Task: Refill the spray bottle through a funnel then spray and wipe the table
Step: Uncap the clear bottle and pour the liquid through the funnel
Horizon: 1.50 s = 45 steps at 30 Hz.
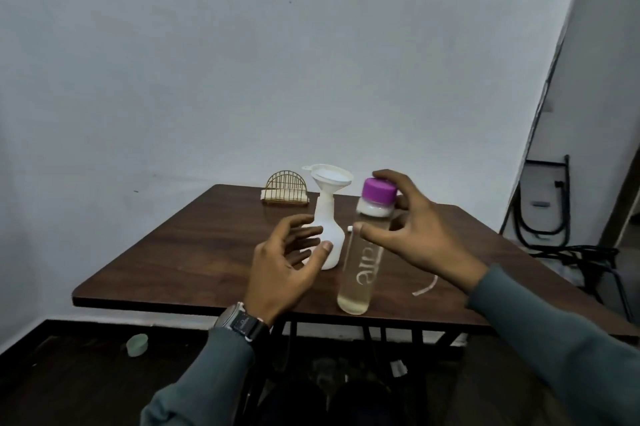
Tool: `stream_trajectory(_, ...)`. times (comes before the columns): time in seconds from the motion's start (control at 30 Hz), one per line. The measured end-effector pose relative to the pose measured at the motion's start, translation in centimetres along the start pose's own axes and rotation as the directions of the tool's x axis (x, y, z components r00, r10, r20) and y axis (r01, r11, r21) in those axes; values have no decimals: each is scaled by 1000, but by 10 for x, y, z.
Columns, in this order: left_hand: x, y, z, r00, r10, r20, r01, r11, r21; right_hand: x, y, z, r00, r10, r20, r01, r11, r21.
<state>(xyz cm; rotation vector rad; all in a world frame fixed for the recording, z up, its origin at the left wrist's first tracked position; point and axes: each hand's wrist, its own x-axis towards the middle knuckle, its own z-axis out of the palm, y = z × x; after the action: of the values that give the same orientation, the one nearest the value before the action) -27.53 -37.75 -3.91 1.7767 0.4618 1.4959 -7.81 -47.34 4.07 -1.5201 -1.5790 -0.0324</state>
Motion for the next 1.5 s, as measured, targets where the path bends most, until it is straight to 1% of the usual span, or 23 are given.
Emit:
stream_trajectory(0.07,2,7,7,999,9,52,-10,1000,8,4,-6,9,1000,-16,0,16,1000,-7)
stream_trajectory(0.13,8,12,15,998,24,63,-26,999,27,8,-14,15,999,-33,13,33,999,-21)
stream_trajectory(0.27,17,19,34,995,54,81,-65,989,134,8,-23,23,999,-19,40,21,999,-45)
stream_trajectory(0.33,18,16,41,997,39,66,-50,984,172,8,-25,25,999,-12,49,15,998,-62)
stream_trajectory(0.43,18,3,47,1000,-12,16,8,972,237,7,-28,23,998,4,65,2,996,-87)
stream_trajectory(0.53,18,-6,47,998,-64,-4,64,969,238,5,-33,21,995,15,94,-4,993,-114)
stream_trajectory(0.7,22,-6,46,998,-65,24,56,963,263,6,-36,23,996,10,91,4,989,-149)
stream_trajectory(0.77,22,-4,45,997,-71,27,60,958,281,9,-39,22,994,30,106,-12,986,-169)
stream_trajectory(0.87,22,-2,45,994,-105,41,90,961,263,15,-45,17,993,69,98,-49,981,-190)
stream_trajectory(0.97,20,0,46,993,-101,54,85,967,241,21,-47,12,999,25,33,-17,971,-240)
stream_trajectory(1.07,20,2,45,992,-104,71,87,972,217,24,-49,6,1000,-12,13,15,964,-265)
stream_trajectory(1.23,26,2,41,960,-174,220,145,979,142,28,-60,1,999,-21,-37,10,960,-279)
stream_trajectory(1.33,29,0,40,950,-180,256,143,977,156,33,-62,0,1000,-29,-9,25,955,-297)
stream_trajectory(1.5,32,2,39,935,-191,299,146,975,168,41,-66,3,993,25,116,23,918,-397)
